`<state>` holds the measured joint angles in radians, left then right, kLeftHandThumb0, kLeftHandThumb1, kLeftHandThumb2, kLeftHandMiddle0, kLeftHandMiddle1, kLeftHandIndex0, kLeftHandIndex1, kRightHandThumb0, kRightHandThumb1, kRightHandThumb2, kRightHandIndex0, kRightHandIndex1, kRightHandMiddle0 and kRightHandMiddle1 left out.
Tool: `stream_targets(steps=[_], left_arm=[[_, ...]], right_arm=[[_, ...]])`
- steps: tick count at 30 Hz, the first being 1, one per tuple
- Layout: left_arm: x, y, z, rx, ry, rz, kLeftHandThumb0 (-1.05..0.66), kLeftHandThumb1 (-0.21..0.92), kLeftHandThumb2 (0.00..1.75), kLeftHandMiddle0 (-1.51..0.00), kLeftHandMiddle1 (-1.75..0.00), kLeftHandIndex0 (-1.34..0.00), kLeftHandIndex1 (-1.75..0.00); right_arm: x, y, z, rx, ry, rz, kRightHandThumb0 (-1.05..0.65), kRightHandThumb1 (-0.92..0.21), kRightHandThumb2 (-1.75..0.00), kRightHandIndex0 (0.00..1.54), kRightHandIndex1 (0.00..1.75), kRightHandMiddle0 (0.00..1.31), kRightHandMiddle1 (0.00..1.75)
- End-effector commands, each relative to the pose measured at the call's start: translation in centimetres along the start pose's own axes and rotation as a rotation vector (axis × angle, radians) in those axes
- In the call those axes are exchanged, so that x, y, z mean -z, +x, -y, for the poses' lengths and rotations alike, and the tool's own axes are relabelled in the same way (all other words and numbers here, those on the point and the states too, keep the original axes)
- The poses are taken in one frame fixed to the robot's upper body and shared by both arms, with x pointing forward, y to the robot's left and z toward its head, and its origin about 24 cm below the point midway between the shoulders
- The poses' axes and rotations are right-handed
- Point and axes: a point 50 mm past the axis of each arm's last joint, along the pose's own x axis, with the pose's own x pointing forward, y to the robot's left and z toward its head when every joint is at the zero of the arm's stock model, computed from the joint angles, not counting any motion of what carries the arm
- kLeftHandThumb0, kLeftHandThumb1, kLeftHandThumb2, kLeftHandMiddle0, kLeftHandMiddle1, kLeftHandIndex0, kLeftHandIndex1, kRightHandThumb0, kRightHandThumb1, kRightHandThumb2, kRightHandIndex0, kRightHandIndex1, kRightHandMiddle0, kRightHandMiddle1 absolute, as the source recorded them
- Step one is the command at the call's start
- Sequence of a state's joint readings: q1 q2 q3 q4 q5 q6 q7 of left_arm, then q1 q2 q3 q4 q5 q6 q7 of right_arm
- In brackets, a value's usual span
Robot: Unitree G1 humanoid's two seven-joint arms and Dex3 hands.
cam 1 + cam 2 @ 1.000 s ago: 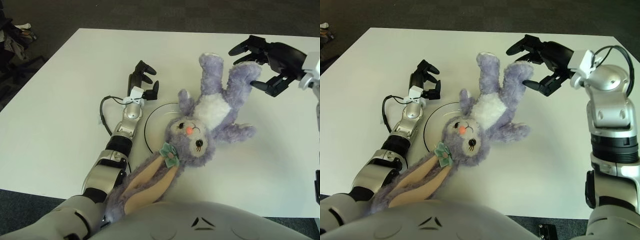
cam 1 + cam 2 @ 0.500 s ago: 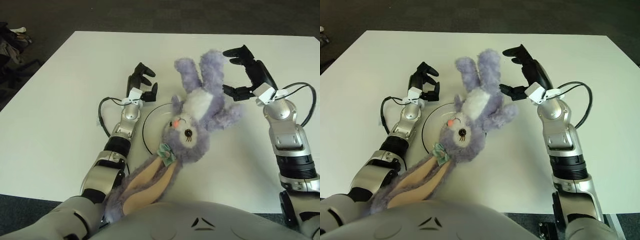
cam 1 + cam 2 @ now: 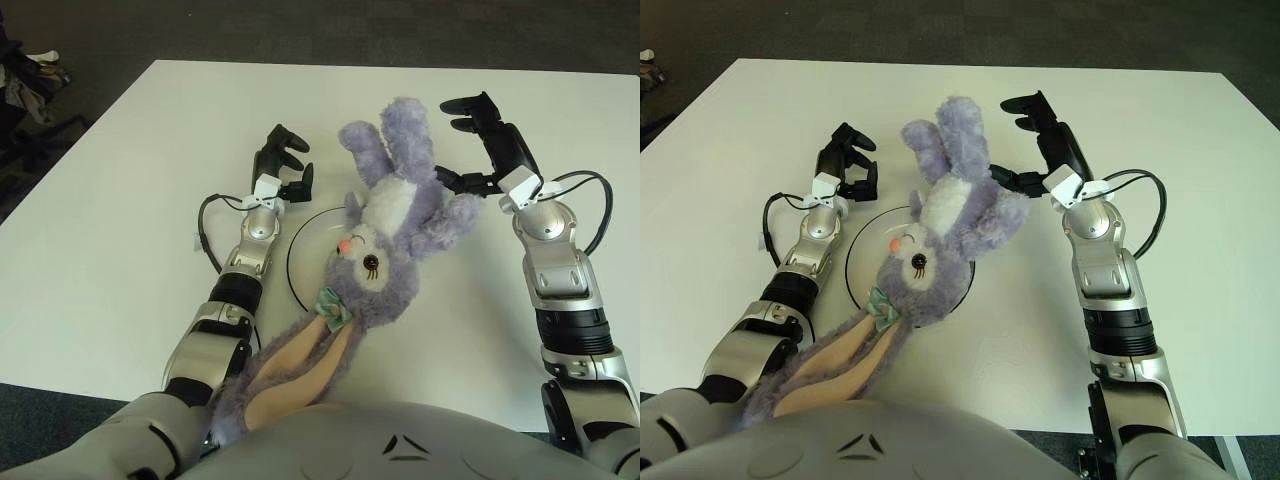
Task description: Put the doll into the plate.
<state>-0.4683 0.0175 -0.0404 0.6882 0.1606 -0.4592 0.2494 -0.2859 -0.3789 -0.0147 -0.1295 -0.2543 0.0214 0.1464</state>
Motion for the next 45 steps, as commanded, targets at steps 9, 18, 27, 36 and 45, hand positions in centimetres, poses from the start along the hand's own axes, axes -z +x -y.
stream_targets(steps=[9, 18, 27, 36, 45], left_arm=[[3.9, -3.5, -0.2, -0.003, -0.01, -0.165, -0.01, 0.27, 1.38, -0.63, -1.75, -0.45, -1.71], [3.9, -3.5, -0.1, -0.003, -0.013, -0.167, -0.01, 0.27, 1.38, -0.61, -1.75, -0.46, -1.72], [3.8, -3.5, 0.0, -0.009, 0.0, -0.164, -0.01, 0.26, 1.39, -0.69, -1.75, -0.42, -1.7], [3.8, -3.5, 0.0, -0.011, 0.001, -0.166, -0.01, 0.28, 1.37, -0.57, -1.75, -0.48, -1.73], [3.8, -3.5, 0.1, -0.007, -0.003, -0.159, -0.01, 0.28, 1.37, -0.54, -1.75, -0.5, -1.74]], right_arm=[[-0.1, 0.4, 0.3, -0.002, -0.061, 0.05, -0.75, -0.39, -0.87, 0.16, 0.76, 0.0, 1.11], [0.1, 0.5, 0.3, -0.021, -0.065, 0.045, -0.73, -0.38, -0.88, 0.18, 0.77, 0.0, 1.16], [0.1, 0.5, 0.3, -0.06, -0.022, 0.04, -0.66, -0.28, -0.98, 0.2, 0.82, 0.0, 1.22], [0.0, 0.6, -0.1, -0.067, -0.028, 0.044, -0.67, -0.28, -0.98, 0.17, 0.82, 0.0, 1.22], [-0.7, 1.2, -2.4, -0.074, 0.013, 0.039, -0.72, -0.39, -0.91, 0.15, 0.78, 0.0, 1.16]])
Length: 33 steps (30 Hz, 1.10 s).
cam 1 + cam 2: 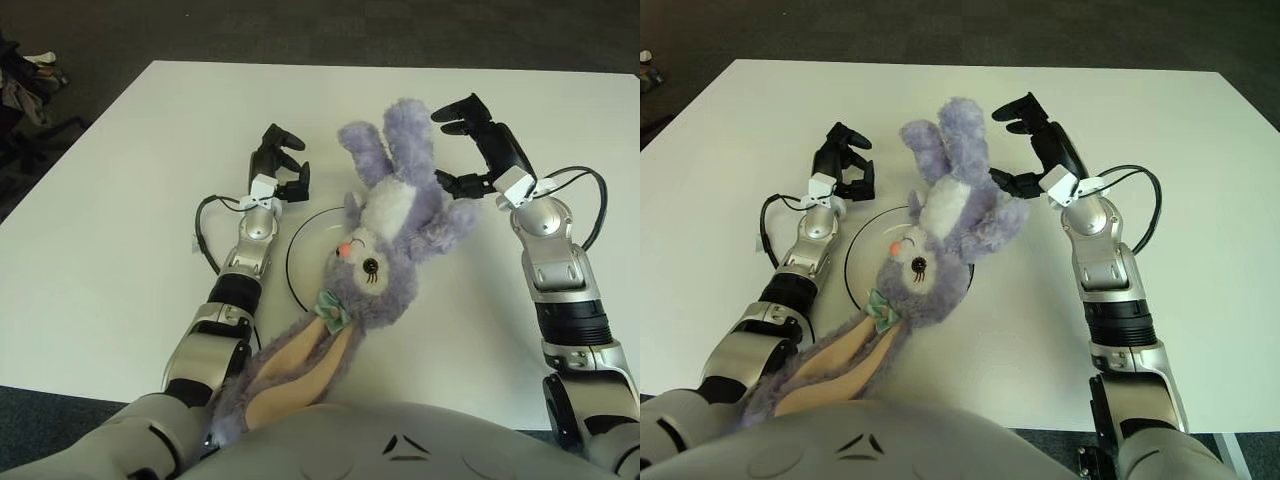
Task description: Put the doll into the plate.
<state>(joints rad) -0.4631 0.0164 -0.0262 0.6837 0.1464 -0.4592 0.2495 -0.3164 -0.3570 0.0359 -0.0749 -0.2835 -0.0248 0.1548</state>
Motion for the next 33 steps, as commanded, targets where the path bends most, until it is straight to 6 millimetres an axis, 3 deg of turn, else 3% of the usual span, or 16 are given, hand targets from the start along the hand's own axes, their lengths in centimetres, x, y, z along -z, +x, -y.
stream_targets(steps=[1, 10, 14, 21, 33], left_arm=[[3.7, -3.5, 0.3, 0.013, 0.015, -0.151, -0.01, 0.27, 1.38, -0.6, -1.75, -0.48, -1.72], [3.7, -3.5, 0.5, 0.015, 0.004, -0.157, -0.01, 0.26, 1.39, -0.69, -1.75, -0.42, -1.69], [3.7, -3.5, 0.5, 0.013, 0.006, -0.155, -0.01, 0.28, 1.37, -0.56, -1.75, -0.49, -1.73], [3.7, -3.5, 0.5, 0.013, 0.019, -0.159, -0.01, 0.28, 1.37, -0.53, -1.75, -0.51, -1.75], [3.7, -3.5, 0.5, 0.016, 0.026, -0.16, -0.01, 0.28, 1.37, -0.53, -1.75, -0.51, -1.75]], right_arm=[[-0.5, 0.6, -0.8, -0.018, 0.029, 0.005, -0.71, -0.41, -0.91, 0.15, 0.78, 0.0, 1.13], [-1.4, 1.3, -1.8, -0.049, 0.129, 0.051, -0.73, -0.51, -0.81, 0.13, 0.76, 0.0, 0.98], [-1.7, 1.4, -2.0, -0.058, 0.142, 0.062, -0.76, -0.57, -0.76, 0.12, 0.74, 0.0, 0.94], [-2.8, 1.5, -2.6, -0.081, 0.144, 0.088, -0.81, -0.67, -0.66, 0.1, 0.72, 0.0, 0.92], [-3.3, 1.5, -2.9, -0.096, 0.175, 0.105, -0.78, -0.67, -0.64, 0.11, 0.73, 0.0, 0.97]])
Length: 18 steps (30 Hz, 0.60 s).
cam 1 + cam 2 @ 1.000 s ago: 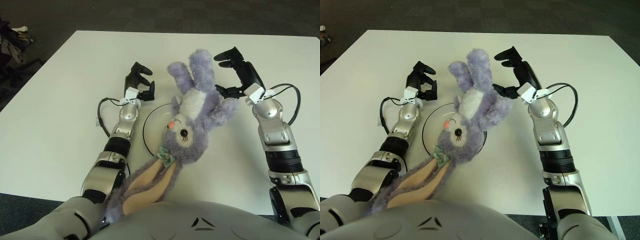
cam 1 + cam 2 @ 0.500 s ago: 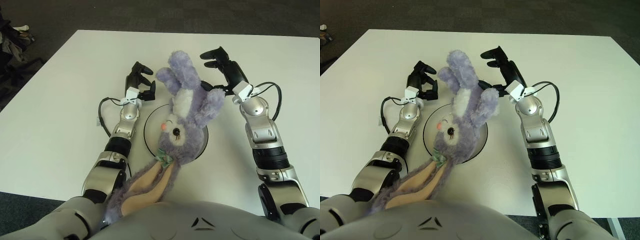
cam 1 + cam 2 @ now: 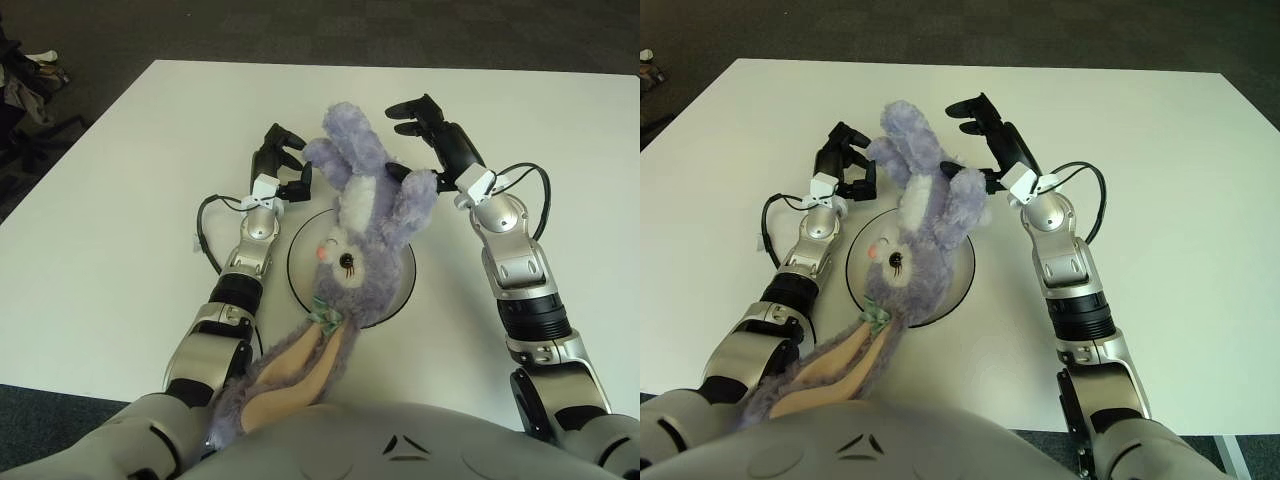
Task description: Put the doll into the plate.
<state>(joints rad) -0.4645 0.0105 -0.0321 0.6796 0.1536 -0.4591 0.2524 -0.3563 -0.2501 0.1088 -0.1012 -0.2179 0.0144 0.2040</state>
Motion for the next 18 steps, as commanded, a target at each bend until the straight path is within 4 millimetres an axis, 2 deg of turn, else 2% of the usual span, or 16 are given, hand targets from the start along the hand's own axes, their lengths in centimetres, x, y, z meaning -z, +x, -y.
stream_targets(steps=[1, 8, 11, 18], left_arm=[[3.9, -3.6, 0.2, 0.01, 0.027, -0.167, -0.01, 0.28, 1.37, -0.53, -1.75, -0.51, -1.75], [3.9, -3.6, 0.2, 0.01, 0.027, -0.172, -0.01, 0.29, 1.36, -0.52, -1.75, -0.51, -1.75], [4.0, -3.6, 0.2, 0.012, 0.026, -0.171, -0.01, 0.29, 1.36, -0.52, -1.75, -0.5, -1.75], [3.9, -3.6, 0.3, 0.024, 0.03, -0.166, -0.01, 0.29, 1.35, -0.52, -1.75, -0.5, -1.75]], right_arm=[[-0.7, 0.3, -0.1, -0.007, 0.011, 0.026, -0.78, -0.67, -0.64, 0.11, 0.73, 0.0, 0.98], [-0.7, 0.3, 0.1, 0.006, 0.01, 0.02, -0.78, -0.66, -0.66, 0.11, 0.74, 0.0, 0.98], [-0.7, 0.3, 0.4, 0.039, -0.011, 0.023, -0.81, -0.67, -0.65, 0.09, 0.77, 0.0, 1.04], [-1.2, 0.4, 2.5, 0.131, 0.041, 0.027, -0.84, -0.69, -0.6, 0.11, 0.89, 0.0, 1.15]])
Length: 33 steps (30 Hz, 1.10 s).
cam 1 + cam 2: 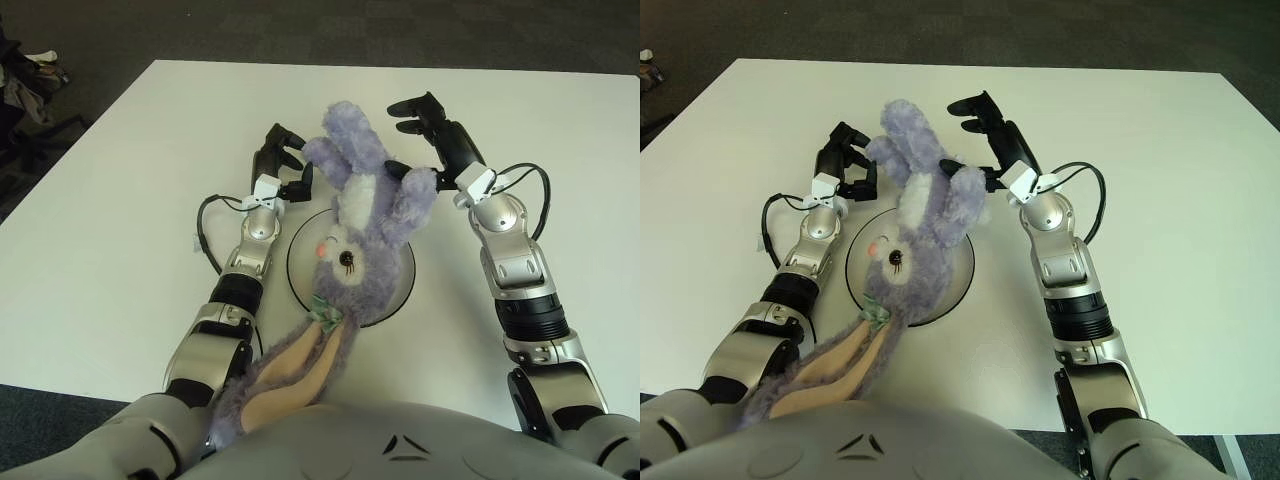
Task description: Put the doll into the plate.
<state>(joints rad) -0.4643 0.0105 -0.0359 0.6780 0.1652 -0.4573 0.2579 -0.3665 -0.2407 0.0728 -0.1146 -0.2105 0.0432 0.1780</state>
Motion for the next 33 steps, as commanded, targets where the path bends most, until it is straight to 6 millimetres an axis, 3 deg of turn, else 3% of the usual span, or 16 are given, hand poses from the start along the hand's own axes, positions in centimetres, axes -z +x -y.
stream_targets(steps=[1, 9, 16, 33], left_arm=[[4.0, -3.6, 0.3, 0.023, 0.02, -0.168, -0.01, 0.29, 1.36, -0.52, -1.75, -0.5, -1.75], [4.0, -3.6, 0.3, 0.04, 0.056, -0.161, -0.01, 0.3, 1.35, -0.52, -1.75, -0.5, -1.75], [4.0, -3.7, 0.3, 0.038, 0.085, -0.157, -0.01, 0.3, 1.34, -0.51, -1.75, -0.49, -1.75], [3.9, -3.8, 0.4, 0.037, 0.077, -0.158, -0.01, 0.31, 1.33, -0.51, -1.75, -0.49, -1.75]], right_arm=[[-1.1, 0.4, 1.6, 0.07, 0.036, 0.036, -0.84, -0.69, -0.6, 0.12, 0.91, 0.0, 1.15], [-1.4, 0.8, 3.0, 0.128, 0.185, 0.006, -0.72, -0.62, -0.72, 0.22, 1.11, 0.0, 1.05], [-1.8, 1.0, 4.0, 0.161, 0.29, 0.003, -0.59, -0.55, -0.86, 0.27, 1.15, 0.0, 1.14], [-1.5, 0.4, 6.3, 0.21, 0.258, 0.008, -0.4, -0.43, -1.05, 0.09, 1.1, 0.0, 1.3]])
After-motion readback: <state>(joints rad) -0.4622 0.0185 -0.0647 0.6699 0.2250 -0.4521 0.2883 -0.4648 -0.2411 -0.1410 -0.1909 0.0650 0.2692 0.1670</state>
